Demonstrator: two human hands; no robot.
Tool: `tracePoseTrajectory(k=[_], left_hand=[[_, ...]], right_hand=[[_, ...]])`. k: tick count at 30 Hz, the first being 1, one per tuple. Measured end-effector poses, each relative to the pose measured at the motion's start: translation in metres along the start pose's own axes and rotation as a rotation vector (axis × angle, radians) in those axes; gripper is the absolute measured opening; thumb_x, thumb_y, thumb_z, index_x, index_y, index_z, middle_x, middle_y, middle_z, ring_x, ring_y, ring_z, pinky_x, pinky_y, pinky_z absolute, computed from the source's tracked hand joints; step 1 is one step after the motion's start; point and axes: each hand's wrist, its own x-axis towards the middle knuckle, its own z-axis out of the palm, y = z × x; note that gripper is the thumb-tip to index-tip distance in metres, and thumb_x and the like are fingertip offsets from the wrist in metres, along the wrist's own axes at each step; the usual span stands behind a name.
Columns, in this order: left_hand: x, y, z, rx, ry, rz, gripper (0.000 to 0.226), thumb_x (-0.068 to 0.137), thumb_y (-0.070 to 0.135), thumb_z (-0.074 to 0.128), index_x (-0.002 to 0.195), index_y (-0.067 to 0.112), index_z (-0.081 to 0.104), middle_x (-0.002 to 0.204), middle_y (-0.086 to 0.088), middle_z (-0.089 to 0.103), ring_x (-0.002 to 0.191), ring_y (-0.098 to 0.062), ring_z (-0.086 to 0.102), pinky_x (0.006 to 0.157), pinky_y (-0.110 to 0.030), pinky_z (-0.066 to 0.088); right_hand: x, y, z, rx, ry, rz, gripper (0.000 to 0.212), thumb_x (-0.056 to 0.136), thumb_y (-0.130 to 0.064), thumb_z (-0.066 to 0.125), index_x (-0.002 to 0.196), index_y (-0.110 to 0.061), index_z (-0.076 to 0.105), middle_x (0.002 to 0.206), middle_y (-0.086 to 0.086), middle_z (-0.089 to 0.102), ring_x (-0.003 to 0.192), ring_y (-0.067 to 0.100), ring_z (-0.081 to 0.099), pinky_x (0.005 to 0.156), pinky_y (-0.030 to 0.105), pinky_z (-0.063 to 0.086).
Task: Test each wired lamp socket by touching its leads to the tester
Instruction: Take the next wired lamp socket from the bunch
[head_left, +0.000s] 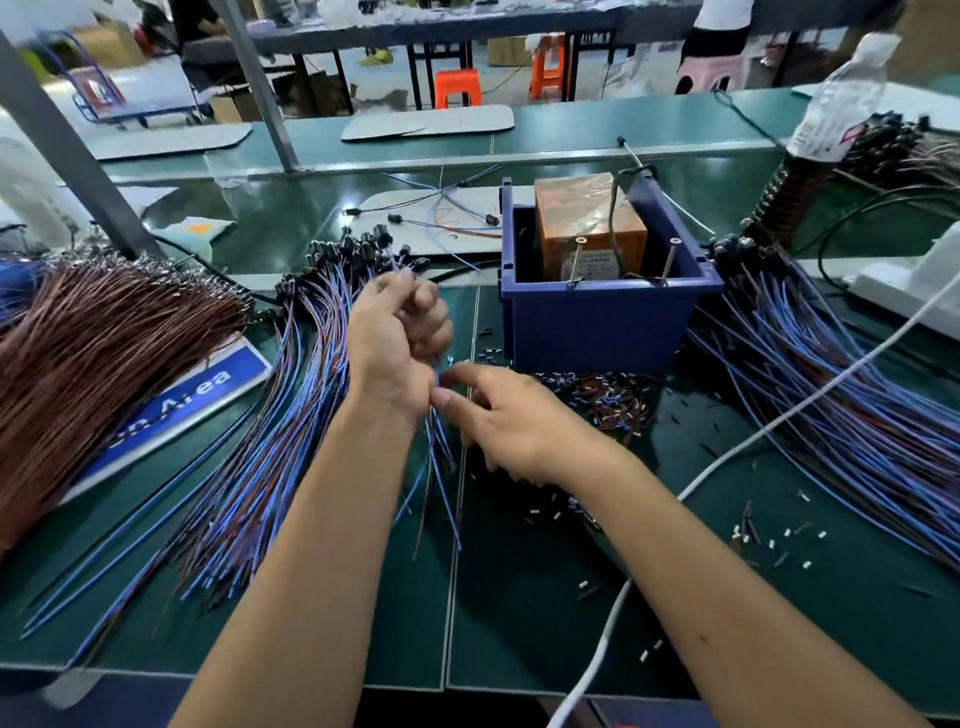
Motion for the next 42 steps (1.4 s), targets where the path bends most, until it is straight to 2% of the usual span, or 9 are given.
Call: tracePoseTrajectory(k=[3,7,11,14,22,28,34,39,42], left_hand=[[-0.001,0.004,-0.006,-0.398,-0.139,-0.198,0.034,0.098,0.011,0.046,0.064,0.013,0.046,0.063,0.004,0.041,0.044,-0.006,0.027,0.037,-0.017,0.021],[-0.001,0.015,-0.015,-0.742,-0.179,-0.198,0.023,0.097,0.008,0.049,0.074,0.010,0.047,0.074,0.000,0.043,0.054,-0.010,0.029,0.047,-0.017,0.021],[-0.002,0.022,-0.016,-0.780,-0.163,-0.143,0.029,0.106,0.016,0.042,0.080,0.007,0.049,0.079,-0.004,0.046,0.063,-0.012,0.032,0.059,-0.019,0.026],[-0.004,0.029,-0.014,-0.723,-0.177,-0.077,0.033,0.109,0.022,0.037,0.080,0.010,0.046,0.082,-0.006,0.047,0.068,-0.014,0.034,0.065,-0.021,0.030],[-0.007,0.062,0.002,-0.593,-0.173,0.010,0.042,0.114,0.028,0.030,0.080,0.011,0.049,0.082,-0.012,0.057,0.070,-0.020,0.051,0.070,-0.025,0.045],[-0.006,0.073,0.037,-0.330,-0.082,0.062,0.038,0.113,0.031,0.031,0.081,0.017,0.046,0.071,-0.001,0.050,0.060,-0.013,0.045,0.060,-0.022,0.040],[-0.009,0.099,0.010,-0.064,-0.070,0.243,0.036,0.113,0.029,0.029,0.081,0.023,0.044,0.058,0.008,0.026,0.049,-0.008,0.016,0.042,-0.021,0.014],[-0.030,0.054,0.017,0.526,-0.243,0.477,0.033,0.110,0.026,0.041,0.082,0.019,0.058,0.053,0.005,0.035,0.045,-0.010,0.023,0.043,-0.023,0.017],[-0.045,0.006,0.042,1.090,-0.505,0.767,0.027,0.107,0.020,0.047,0.092,0.020,0.070,0.072,0.002,0.064,0.059,-0.006,0.055,0.053,-0.025,0.042]], right_hand=[[0.001,0.000,0.002,0.118,0.001,-0.002,0.030,0.105,-0.050,0.052,0.125,-0.032,0.066,0.082,0.002,0.067,0.058,0.009,0.053,0.059,0.026,0.043],[0.000,-0.002,0.008,0.355,0.028,-0.003,0.029,0.107,-0.037,0.058,0.082,-0.033,0.072,0.054,-0.017,0.051,0.048,-0.001,0.043,0.045,0.010,0.032],[0.000,-0.015,0.017,0.639,-0.048,0.048,0.023,0.106,-0.034,0.060,0.098,-0.014,0.071,0.086,-0.006,0.069,0.072,0.008,0.055,0.051,0.020,0.041],[-0.002,-0.023,0.020,0.625,-0.085,0.029,0.018,0.106,-0.025,0.060,0.096,-0.012,0.068,0.077,-0.012,0.070,0.073,0.009,0.059,0.059,0.022,0.043],[-0.007,-0.042,0.002,0.811,-0.141,-0.055,0.017,0.112,-0.023,0.046,0.097,-0.016,0.051,0.091,0.008,0.075,0.076,0.018,0.068,0.072,0.029,0.051],[-0.009,-0.041,-0.005,0.876,-0.160,-0.100,0.035,0.113,-0.024,0.044,0.084,-0.011,0.059,0.079,0.005,0.062,0.071,0.020,0.057,0.073,0.035,0.054],[-0.022,0.000,-0.048,0.650,0.034,-0.073,0.023,0.110,-0.020,0.052,0.093,-0.009,0.062,0.058,-0.003,0.047,0.045,0.011,0.035,0.044,0.024,0.034],[-0.052,0.046,-0.080,0.509,0.146,-0.041,0.016,0.100,-0.017,0.070,0.086,-0.008,0.072,0.060,0.003,0.059,0.047,0.011,0.043,0.044,0.019,0.035],[-0.065,0.062,-0.094,0.408,0.223,-0.072,0.015,0.096,-0.019,0.074,0.084,-0.010,0.075,0.064,0.004,0.067,0.055,0.013,0.055,0.051,0.019,0.044]])
